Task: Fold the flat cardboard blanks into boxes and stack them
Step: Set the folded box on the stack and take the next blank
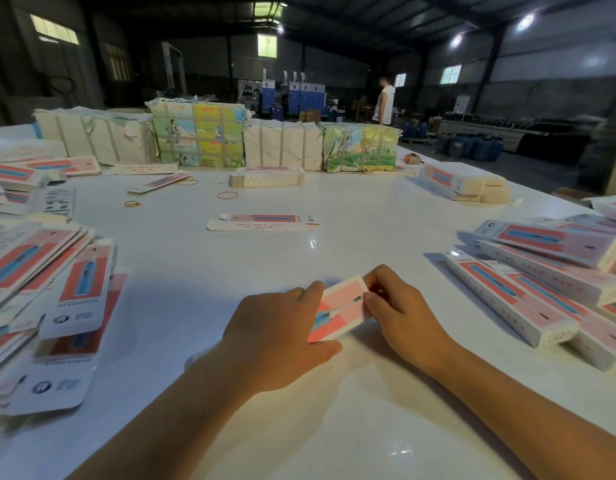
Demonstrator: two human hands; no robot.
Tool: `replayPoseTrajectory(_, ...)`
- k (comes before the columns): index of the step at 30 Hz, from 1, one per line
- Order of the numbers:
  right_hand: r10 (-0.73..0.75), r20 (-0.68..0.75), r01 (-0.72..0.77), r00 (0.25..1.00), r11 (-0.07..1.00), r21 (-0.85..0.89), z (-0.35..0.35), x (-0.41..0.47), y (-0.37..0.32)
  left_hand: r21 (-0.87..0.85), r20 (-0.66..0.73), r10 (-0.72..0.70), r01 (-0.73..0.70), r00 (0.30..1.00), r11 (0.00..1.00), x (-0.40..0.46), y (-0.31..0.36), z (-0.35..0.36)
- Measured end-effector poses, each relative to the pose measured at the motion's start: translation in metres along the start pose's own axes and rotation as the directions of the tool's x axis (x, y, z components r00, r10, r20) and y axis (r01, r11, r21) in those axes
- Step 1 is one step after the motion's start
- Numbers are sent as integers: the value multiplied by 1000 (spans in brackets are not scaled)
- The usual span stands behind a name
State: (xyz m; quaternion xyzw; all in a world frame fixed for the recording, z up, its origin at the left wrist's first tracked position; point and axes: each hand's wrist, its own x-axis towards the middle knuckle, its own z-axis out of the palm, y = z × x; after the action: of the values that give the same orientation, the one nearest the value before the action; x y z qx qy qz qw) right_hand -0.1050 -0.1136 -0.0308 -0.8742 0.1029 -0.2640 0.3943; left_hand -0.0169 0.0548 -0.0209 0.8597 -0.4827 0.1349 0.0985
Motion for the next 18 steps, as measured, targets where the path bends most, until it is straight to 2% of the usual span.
replayPoseTrajectory(5,5,74,-6,997,1000,12,-4,0,2,14,13,24,-24,1000,1000,-2,-2,1)
replayPoseTrajectory(8,-106,-79,92,991,983,-159,-7,5,3,9,-45,-17,17,999,1000,0,-3,2)
replayPoseTrajectory(9,-123,-141,89,982,970,-224,-7,6,4,-5,-69,-28,27,997,1000,1,-4,3)
replayPoseTrajectory(10,-102,-188,61,977,976,-210,-7,8,5,-24,-86,-38,36,996,999,1,-4,3)
replayPoseTrajectory(11,3,-205,-21,979,996,-87,-8,10,5,-44,-94,-48,44,994,998,1,-5,2)
replayPoseTrajectory(12,151,-147,-131,978,981,140,-8,12,4,-62,-97,-52,46,994,997,1,-5,2)
replayPoseTrajectory(13,266,-6,-240,964,881,407,-9,12,1,-78,-98,-48,41,994,996,0,-3,1)
replayPoseTrajectory(14,325,165,-354,931,698,623,-10,13,0,-90,-100,-38,29,994,996,0,-2,1)
replayPoseTrajectory(15,331,262,-414,906,573,707,-10,13,-2,-95,-104,-24,14,994,995,0,0,2)
replayPoseTrajectory(16,324,266,-413,908,584,699,-8,11,-4,-92,-112,-13,2,994,996,0,1,3)
replayPoseTrajectory(17,302,195,-356,933,696,624,-4,8,-6,-86,-122,-8,-2,993,996,0,3,3)
replayPoseTrajectory(18,235,84,-248,968,872,422,-1,5,-8,-79,-131,-8,-3,991,997,0,4,4)
